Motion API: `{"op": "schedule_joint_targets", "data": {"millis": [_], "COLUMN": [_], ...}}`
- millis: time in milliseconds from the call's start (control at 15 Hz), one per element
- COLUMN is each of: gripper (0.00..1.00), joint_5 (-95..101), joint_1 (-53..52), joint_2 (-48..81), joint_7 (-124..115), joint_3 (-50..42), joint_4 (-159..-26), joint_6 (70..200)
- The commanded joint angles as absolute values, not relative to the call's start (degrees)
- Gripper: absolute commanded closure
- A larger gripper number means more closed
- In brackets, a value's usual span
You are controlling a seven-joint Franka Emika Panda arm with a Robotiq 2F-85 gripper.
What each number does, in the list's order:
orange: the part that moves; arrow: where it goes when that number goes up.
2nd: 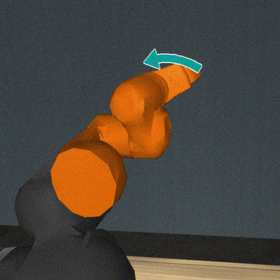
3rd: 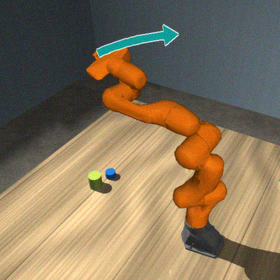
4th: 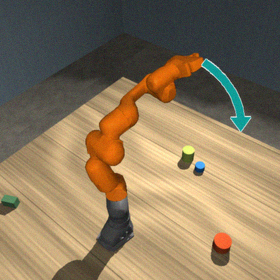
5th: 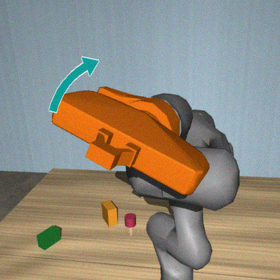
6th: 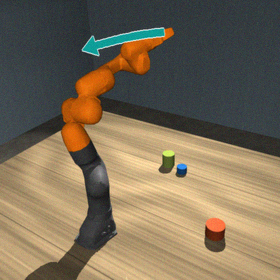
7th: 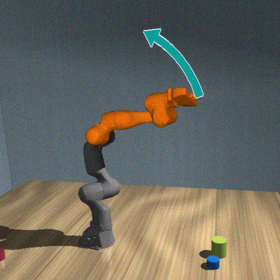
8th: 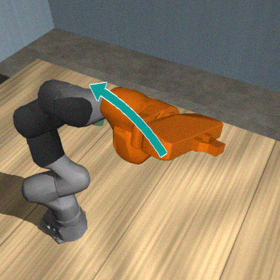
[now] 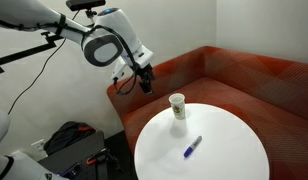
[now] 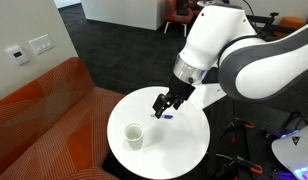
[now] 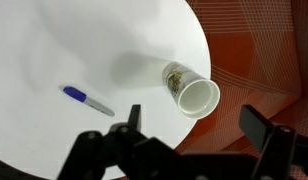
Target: Slide the cup to the right
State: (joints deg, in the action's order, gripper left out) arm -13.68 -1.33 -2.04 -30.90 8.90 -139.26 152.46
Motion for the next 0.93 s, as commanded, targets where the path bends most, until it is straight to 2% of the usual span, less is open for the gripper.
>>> {"op": "schedule_joint_targets", "data": {"millis": [0, 400, 867], "gripper": [0.00, 0.00, 0.00], "joint_5": [-11.0, -1.7, -2.6], "joint_1": [-2.8, -5.8, -9.2], "joint_2": [3.3, 11.6, 19.5], "joint_7": [-35.4, -45.2, -44.6], "joint_3": [7.8, 4.9, 2.5], "joint_4": [-135.6, -129.3, -122.4], "joint_6": [152.2, 152.0, 150.6]}}
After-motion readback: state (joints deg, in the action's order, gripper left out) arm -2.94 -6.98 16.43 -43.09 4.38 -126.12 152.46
